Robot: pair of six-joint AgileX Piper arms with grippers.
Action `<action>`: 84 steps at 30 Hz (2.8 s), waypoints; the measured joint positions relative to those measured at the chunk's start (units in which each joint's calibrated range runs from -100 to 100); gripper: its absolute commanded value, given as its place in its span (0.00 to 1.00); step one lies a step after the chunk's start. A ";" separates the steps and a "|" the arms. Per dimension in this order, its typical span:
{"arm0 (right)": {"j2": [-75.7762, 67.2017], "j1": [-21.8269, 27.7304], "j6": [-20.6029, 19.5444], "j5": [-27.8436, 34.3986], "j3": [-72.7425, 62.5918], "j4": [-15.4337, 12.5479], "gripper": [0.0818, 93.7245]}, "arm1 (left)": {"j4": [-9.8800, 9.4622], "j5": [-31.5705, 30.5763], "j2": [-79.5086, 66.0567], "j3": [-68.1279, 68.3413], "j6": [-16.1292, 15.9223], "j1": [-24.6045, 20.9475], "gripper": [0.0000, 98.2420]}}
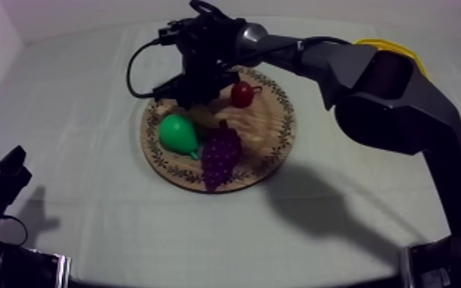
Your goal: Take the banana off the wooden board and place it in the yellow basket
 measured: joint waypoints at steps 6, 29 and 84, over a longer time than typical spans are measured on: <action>0.08 -0.04 0.00 0.56 -0.68 -0.67 0.23 | 0.00 0.00 0.00 0.00 0.00 0.00 0.00; -26.76 3.86 0.92 0.87 11.56 2.67 0.23 | 0.00 0.00 0.00 0.00 0.00 0.00 0.00; -41.80 29.69 1.06 -7.30 52.50 11.59 0.23 | 0.00 0.00 0.00 0.00 0.00 0.00 0.00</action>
